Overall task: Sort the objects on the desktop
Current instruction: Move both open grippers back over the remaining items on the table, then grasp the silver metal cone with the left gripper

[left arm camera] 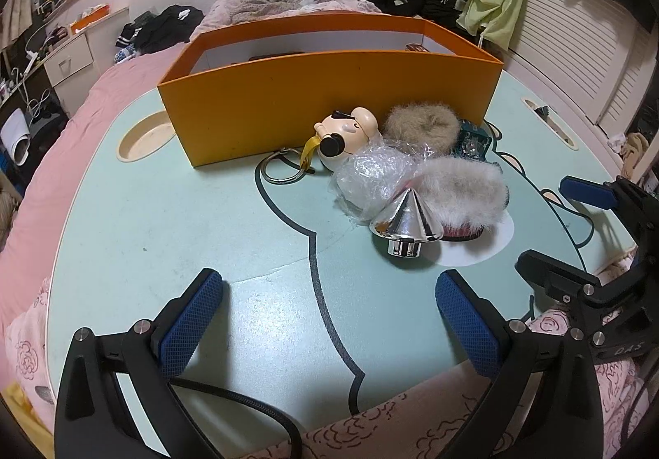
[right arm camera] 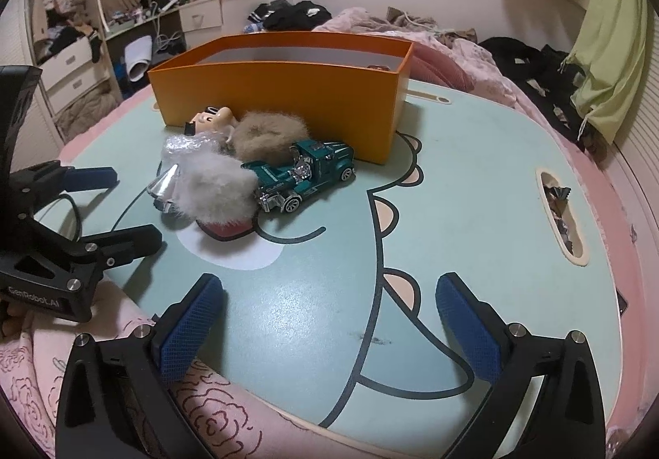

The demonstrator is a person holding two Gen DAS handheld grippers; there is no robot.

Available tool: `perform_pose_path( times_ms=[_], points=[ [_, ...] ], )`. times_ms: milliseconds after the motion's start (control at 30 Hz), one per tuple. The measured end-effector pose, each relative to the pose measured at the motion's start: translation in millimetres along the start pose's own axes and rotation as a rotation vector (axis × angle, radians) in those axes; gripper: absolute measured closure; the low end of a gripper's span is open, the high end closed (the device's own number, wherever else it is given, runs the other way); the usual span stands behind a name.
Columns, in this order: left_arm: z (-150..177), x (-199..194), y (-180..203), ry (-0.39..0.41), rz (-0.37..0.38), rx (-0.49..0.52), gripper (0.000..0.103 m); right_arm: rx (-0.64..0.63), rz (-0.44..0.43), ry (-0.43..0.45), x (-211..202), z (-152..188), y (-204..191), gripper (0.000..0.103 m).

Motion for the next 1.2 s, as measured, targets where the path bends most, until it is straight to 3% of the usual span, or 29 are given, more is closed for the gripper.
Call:
perform_pose_path(
  times_ms=[400, 533, 767, 933, 1033, 1100, 1200],
  points=[
    [-2.4, 2.0, -1.7, 0.006, 0.000, -0.007, 0.000, 0.018, 0.005, 0.019, -2.0, -0.1, 3.4, 0.000],
    [-7.5, -5.6, -5.6, 0.040, 0.045, -0.038, 0.001, 0.019, 0.004, 0.021, -2.2, 0.1, 3.9, 0.000],
    [-36.4, -17.9, -6.6, 0.107, 0.105, -0.062, 0.024, 0.021, 0.005, 0.022, -3.1, 0.2, 4.1, 0.000],
    [-41.7, -5.2, 13.6, 0.057, 0.109, 0.007, 0.041, 0.020, 0.005, 0.022, -3.1, 0.5, 4.2, 0.000],
    [-36.0, 9.9, 18.1, 0.001, 0.113, 0.024, 0.062, 0.019, 0.004, 0.021, -3.0, 0.6, 4.1, 0.000],
    [-35.2, 11.5, 17.7, 0.010, 0.108, 0.024, 0.070, 0.020, 0.003, 0.022, -3.3, 0.7, 4.2, 0.000],
    [-31.3, 5.1, 15.8, 0.035, 0.112, 0.021, 0.071, 0.019, 0.003, 0.022, -3.1, 0.8, 4.2, 0.000]
  ],
)
Point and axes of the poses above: each gripper's, at about its wrist camera, not at the fingertips, and x roughly the way its jaws point, y to its right, z to its underside, the point moved 7 cm from there along x, roughly the way its jaws point, and after that the axes turned 6 degrees about z, right-handed, at the moved point
